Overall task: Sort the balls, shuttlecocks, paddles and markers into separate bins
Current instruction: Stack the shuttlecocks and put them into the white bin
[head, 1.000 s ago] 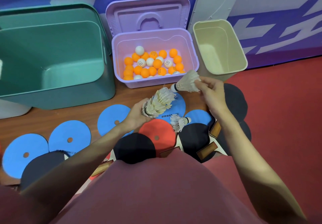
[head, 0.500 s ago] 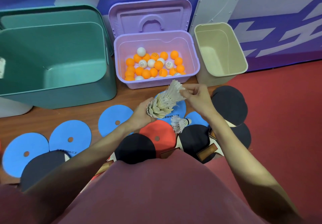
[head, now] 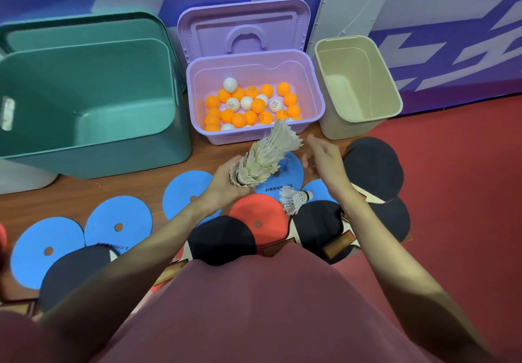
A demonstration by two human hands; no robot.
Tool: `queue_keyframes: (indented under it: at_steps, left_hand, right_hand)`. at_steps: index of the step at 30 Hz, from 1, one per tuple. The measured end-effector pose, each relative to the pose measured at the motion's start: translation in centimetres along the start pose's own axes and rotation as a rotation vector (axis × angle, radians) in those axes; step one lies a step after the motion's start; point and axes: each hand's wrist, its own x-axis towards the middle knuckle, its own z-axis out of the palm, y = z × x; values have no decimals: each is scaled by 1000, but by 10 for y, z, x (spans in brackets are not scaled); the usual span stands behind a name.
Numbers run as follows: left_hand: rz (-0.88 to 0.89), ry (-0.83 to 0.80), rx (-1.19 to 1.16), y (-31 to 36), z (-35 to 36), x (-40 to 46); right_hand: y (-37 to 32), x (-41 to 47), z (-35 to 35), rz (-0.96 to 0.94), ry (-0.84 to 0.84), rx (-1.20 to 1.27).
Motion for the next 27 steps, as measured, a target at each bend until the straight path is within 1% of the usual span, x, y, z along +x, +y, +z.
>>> queue_keyframes:
  at_steps: [1, 3, 6, 8, 11, 14, 15, 17, 19, 21, 23, 24, 27]
  left_hand:
    - [4, -2, 7, 0, -1, -2]
    - [-1, 1, 9, -3, -4, -5]
    - [-18, 29, 6, -9, -7, -12]
    - [-18, 44, 16, -12, -9, -17]
    - [-29, 56, 41, -15, -12, -26]
    - [-37, 95, 54, -16, -14, -38]
    - [-40, 105, 51, -16, -15, -43]
    - [-46, 127, 45, -17, -18, -54]
    - [-45, 153, 37, -19, -24, -64]
    - [-44, 178, 47, -18, -32, -75]
    - [-48, 198, 55, -18, -42, -86]
    - [-49, 211, 63, -19, -48, -92]
    - [-42, 260, 83, -25, -68, -110]
  right_hand:
    - [10, 1, 1, 2, 8, -76]
    - [33, 2, 3, 57, -35, -273]
    - [58, -9, 7, 166, -197, -705]
    - [64, -18, 8, 161, -250, -932]
    - [65, -25, 9, 130, -278, -1072]
    - [65, -24, 8, 104, -229, -1121]
    - [64, -22, 5, 101, -193, -1102]
    - [55, -19, 1, 38, -87, -962]
    - [40, -19, -1, -69, 58, -708]
    - [13, -25, 4, -123, 143, -369]
    - [-18, -35, 13, -107, 117, -88]
    - [-30, -39, 19, -85, 66, -5]
    - [-52, -46, 44, -46, -131, 87]
